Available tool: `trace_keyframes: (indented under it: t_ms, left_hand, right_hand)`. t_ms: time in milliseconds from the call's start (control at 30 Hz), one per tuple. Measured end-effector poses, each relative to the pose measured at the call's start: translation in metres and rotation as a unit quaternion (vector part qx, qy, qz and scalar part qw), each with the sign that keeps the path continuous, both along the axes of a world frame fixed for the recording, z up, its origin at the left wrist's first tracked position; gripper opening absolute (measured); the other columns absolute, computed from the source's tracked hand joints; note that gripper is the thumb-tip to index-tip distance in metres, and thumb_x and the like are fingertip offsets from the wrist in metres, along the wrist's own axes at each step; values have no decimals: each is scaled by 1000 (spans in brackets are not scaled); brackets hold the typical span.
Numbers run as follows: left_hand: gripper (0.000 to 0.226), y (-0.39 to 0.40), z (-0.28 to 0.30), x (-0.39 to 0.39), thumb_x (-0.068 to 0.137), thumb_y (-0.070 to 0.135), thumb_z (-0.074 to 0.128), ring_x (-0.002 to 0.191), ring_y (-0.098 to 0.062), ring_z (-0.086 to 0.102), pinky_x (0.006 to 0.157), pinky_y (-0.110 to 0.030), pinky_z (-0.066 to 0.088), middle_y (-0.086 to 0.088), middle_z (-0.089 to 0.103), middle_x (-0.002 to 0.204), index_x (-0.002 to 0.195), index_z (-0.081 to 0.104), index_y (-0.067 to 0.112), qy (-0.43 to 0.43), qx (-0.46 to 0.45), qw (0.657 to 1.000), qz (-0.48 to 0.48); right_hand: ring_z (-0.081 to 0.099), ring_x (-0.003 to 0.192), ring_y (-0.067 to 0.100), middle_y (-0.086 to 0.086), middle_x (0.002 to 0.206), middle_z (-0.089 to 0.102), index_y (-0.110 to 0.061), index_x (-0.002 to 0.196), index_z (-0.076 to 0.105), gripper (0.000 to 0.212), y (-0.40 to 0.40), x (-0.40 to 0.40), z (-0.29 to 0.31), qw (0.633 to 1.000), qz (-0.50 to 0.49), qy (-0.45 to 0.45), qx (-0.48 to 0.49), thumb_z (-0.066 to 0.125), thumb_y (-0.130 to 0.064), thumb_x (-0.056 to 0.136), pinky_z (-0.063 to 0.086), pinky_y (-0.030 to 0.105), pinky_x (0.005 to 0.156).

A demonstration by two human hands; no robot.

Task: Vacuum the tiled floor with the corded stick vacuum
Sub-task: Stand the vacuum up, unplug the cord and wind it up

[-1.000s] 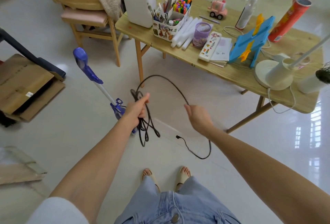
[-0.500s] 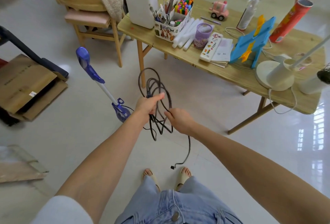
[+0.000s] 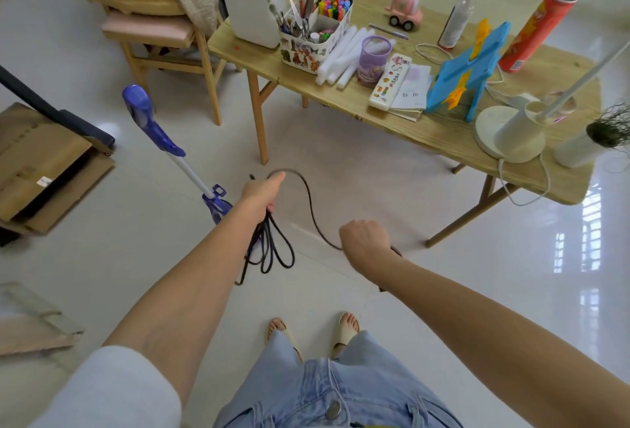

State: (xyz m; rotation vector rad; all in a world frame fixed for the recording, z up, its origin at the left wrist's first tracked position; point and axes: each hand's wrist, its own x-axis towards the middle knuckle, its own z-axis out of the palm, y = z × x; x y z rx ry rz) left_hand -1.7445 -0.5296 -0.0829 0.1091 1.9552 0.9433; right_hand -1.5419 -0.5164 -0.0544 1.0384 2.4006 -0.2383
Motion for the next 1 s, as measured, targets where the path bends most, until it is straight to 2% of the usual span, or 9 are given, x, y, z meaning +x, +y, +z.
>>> trace_keyframes:
  t_ms: [100,200,367,467,533,633,733,867,1000]
  left_hand:
    - [38,-1,3,8,103,32,38,30,-5,27,32,-15,21,6,35,42,72,45,11,-125,67,990,-13]
    - [30,-15,7,16,104,18,36,37,-4,38,36,-15,28,1,46,57,78,50,11,-70,96,987,-112]
    - [24,-35,21,29,105,18,33,50,-13,65,52,-21,52,-12,63,74,86,46,9,-35,124,971,-203]
    - [27,-40,24,41,105,19,33,54,-23,67,60,-33,55,-15,63,70,84,47,9,-75,141,955,-251]
    - [31,-40,24,47,105,20,33,45,-19,59,52,-31,48,-9,57,58,80,48,10,-74,151,951,-260]
    - [29,-39,21,42,104,22,36,34,-6,27,36,-19,24,7,32,46,78,47,15,-119,170,959,-192]
    - [27,-42,17,19,104,21,37,33,-1,17,32,-14,13,11,25,43,81,50,15,-148,166,967,-123]
    - [29,-49,9,-6,104,20,35,31,-2,19,31,-15,15,10,26,40,79,49,13,-128,144,980,-51]
    - [35,-52,16,2,103,24,30,38,-9,37,39,-20,32,4,43,49,81,53,11,-154,97,972,-146]
  right_hand:
    - [63,101,30,10,107,67,-9,106,64,18,-4,-20,0,992,111,29,-44,50,-9,96,43,32,72]
    - [60,90,26,6,98,68,-11,101,65,23,6,-17,3,976,102,139,-134,51,-28,98,42,31,71]
    - [44,57,7,-13,64,51,-9,90,68,21,26,-6,13,940,58,284,-183,57,-26,96,31,21,55]
    - [46,55,4,-10,63,53,-10,88,69,18,29,-12,16,915,16,358,-184,58,-24,95,33,16,54]
    - [48,57,7,-4,67,58,-11,88,68,18,28,-15,17,904,-9,390,-177,58,-25,95,35,19,56]
    - [42,53,5,-5,64,52,-10,83,64,23,29,-14,19,900,-38,400,-167,58,-30,95,31,18,52]
    - [40,53,3,-5,62,49,-9,79,60,27,42,1,20,918,-33,360,-162,56,-30,96,32,15,51]
    - [42,51,6,-4,58,49,-7,78,60,34,60,24,7,927,-61,345,-132,50,-32,99,31,24,52]
    - [43,50,11,1,57,50,-7,76,58,37,52,12,-2,923,-61,357,-127,45,-30,101,35,31,55]
